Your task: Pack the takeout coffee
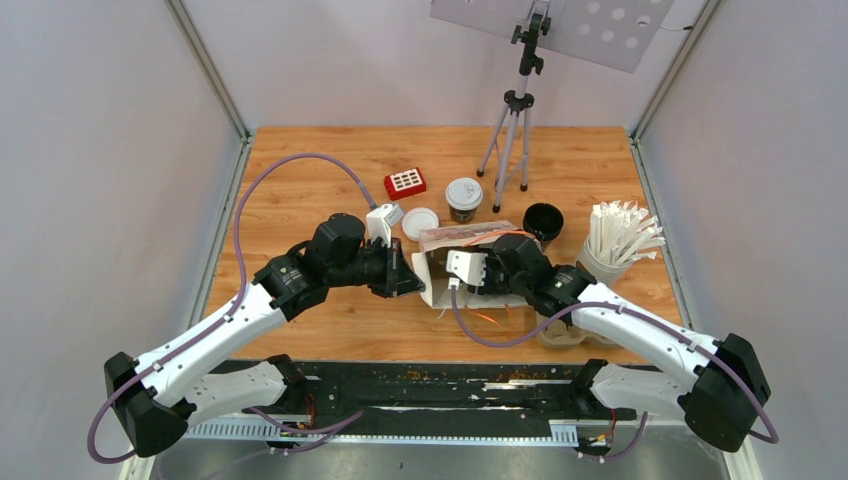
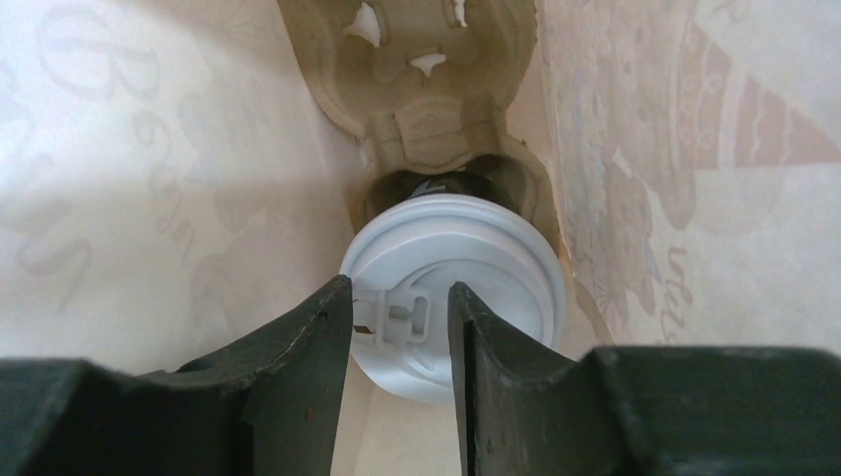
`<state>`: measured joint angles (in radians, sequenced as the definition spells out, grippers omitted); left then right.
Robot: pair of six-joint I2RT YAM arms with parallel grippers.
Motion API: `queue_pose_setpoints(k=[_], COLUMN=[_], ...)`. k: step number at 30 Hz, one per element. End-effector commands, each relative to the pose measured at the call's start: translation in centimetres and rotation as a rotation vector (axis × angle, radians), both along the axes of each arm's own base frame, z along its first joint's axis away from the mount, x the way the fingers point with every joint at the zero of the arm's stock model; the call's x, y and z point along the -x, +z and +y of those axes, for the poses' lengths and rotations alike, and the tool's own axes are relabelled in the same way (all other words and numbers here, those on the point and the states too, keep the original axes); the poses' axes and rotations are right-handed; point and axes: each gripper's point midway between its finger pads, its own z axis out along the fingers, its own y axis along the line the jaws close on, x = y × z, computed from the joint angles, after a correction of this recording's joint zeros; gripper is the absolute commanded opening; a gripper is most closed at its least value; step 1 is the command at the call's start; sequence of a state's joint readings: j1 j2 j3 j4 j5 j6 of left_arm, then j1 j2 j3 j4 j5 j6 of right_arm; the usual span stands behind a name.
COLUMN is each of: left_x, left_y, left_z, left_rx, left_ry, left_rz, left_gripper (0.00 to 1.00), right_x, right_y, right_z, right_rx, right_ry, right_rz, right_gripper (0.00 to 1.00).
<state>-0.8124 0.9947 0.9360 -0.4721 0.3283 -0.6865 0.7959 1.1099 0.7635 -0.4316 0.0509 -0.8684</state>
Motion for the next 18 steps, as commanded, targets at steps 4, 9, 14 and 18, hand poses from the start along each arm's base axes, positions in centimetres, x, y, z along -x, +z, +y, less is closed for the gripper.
queue_pose_setpoints(k=[4, 9, 14, 18], left_x=[-0.1, -0.1, -0.3, -0.4], left_y=[1.5, 1.6, 2.0, 2.4], left_z=[-0.7, -0.8, -0.5, -0.2], left_rx=[0.059, 0.063, 0.054, 0.044], left_ry=[-0.018, -0.018, 0.000, 0.015], left_rz=[-0.038, -0.035, -0.046, -0.047], left_gripper=[0.00, 0.00, 0.00, 0.00], right_x=[-1.7, -1.6, -0.3, 1.0], right_y=[0.9, 1.2, 2.7, 3.8], right_z=[0.2, 0.4, 0.4, 0.2], right_rx=[-0.061, -0.059, -0.069, -0.081], right_ry=[-0.047, -0.035, -0.008, 0.004], right_rz=[-0.059, -0.044, 0.011, 0.056], right_gripper=[0.41, 0.43, 0.54, 0.58])
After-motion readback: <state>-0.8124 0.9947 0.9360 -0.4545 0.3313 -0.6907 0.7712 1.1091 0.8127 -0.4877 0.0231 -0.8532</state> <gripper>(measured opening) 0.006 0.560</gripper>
